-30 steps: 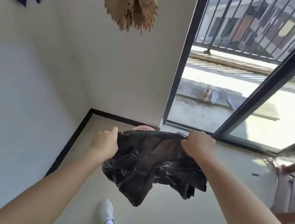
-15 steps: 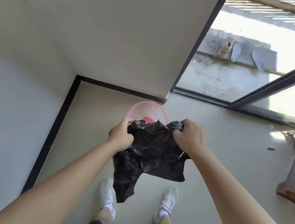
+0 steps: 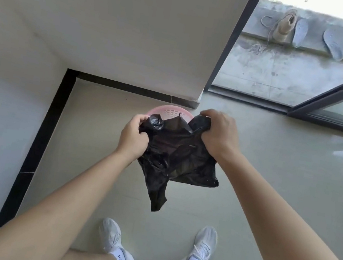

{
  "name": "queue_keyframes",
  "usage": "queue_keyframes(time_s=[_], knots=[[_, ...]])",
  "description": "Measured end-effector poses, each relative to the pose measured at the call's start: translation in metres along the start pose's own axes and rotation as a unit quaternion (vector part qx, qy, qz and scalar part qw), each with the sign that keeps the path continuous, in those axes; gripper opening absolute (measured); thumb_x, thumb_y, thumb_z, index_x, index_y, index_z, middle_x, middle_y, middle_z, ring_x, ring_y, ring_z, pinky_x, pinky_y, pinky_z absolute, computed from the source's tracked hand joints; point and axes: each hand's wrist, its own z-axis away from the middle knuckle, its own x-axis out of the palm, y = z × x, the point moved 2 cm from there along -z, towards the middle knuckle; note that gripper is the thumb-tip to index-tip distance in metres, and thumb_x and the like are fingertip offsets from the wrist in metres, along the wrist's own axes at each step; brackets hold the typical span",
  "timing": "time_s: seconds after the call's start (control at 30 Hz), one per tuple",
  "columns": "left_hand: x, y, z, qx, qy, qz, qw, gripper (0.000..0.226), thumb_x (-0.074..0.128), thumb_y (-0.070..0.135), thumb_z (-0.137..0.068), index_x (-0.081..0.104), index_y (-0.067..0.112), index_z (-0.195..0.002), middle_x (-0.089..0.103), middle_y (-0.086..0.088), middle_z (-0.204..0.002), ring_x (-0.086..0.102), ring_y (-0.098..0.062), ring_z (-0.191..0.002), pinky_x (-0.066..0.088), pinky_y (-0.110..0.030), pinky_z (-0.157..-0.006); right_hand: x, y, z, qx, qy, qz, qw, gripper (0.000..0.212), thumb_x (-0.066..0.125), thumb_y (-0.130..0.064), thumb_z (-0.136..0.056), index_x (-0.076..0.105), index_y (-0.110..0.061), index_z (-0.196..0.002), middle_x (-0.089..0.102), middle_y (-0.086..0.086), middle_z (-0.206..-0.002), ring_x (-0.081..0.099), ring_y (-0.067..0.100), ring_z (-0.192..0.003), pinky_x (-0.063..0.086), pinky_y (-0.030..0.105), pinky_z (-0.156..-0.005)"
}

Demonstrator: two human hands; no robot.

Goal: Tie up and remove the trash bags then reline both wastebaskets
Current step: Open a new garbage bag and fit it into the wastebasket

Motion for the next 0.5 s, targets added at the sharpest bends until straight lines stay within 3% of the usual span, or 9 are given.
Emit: queue_keyframes(time_s=[0.1, 0.23, 0.3, 0.4, 0.5], knots=[[0.020, -0.039, -0.040, 0.013, -0.001, -0.007, 1.000, 0.056, 0.037, -0.010, -0.079, 0.057, 0.017, -0.122, 0.064, -0.001, -0.121, 0.058, -0.018, -0.114, 0.046, -0.032, -0.102, 0.059, 0.015, -0.016, -0.008, -0.004, -0.023, 1.000, 0.050, 0.051, 0.006, -0.080, 0.068, -0.016, -0.121, 0.068, 0.009, -0.116, 0.060, 0.029, -0.108, 0.041, 0.025, -0.083], [0.050, -0.102, -0.088, 0.012, -0.014, -0.039, 0.999, 0.057, 0.036, -0.009, -0.077, 0.056, 0.020, -0.122, 0.065, -0.003, -0.117, 0.059, -0.023, -0.109, 0.050, -0.037, -0.095, 0.150, 0.048, -0.038, 0.003, -0.030, -0.044, 0.999, 0.053, 0.053, 0.002, -0.081, 0.061, -0.019, -0.129, 0.060, 0.008, -0.128, 0.056, 0.029, -0.117, 0.045, 0.034, -0.094], [0.066, -0.131, -0.110, 0.009, -0.026, -0.053, 0.998, 0.058, 0.035, -0.010, -0.078, 0.054, 0.021, -0.123, 0.063, -0.002, -0.117, 0.057, -0.022, -0.109, 0.048, -0.033, -0.090, 0.197, 0.072, -0.051, 0.046, -0.063, -0.024, 0.997, 0.046, 0.052, -0.009, -0.085, 0.055, -0.018, -0.130, 0.050, 0.012, -0.130, 0.053, 0.035, -0.117, 0.045, 0.039, -0.090], [0.089, -0.165, -0.139, 0.026, -0.033, -0.055, 0.998, 0.060, 0.034, -0.014, -0.080, 0.051, 0.015, -0.130, 0.056, -0.003, -0.131, 0.049, -0.015, -0.118, 0.041, -0.029, -0.098, 0.259, 0.104, -0.067, 0.134, -0.139, 0.023, 0.981, 0.040, 0.044, -0.025, -0.093, 0.047, -0.012, -0.130, 0.041, 0.019, -0.130, 0.047, 0.044, -0.119, 0.042, 0.046, -0.094], [0.108, -0.183, -0.172, 0.065, -0.024, -0.049, 0.996, 0.059, 0.034, -0.015, -0.082, 0.048, 0.012, -0.132, 0.054, -0.003, -0.133, 0.047, -0.012, -0.118, 0.040, -0.027, -0.099, 0.314, 0.125, -0.091, 0.121, -0.181, 0.010, 0.976, 0.041, 0.043, -0.022, -0.095, 0.043, -0.004, -0.132, 0.041, 0.026, -0.134, 0.048, 0.047, -0.119, 0.043, 0.046, -0.098]])
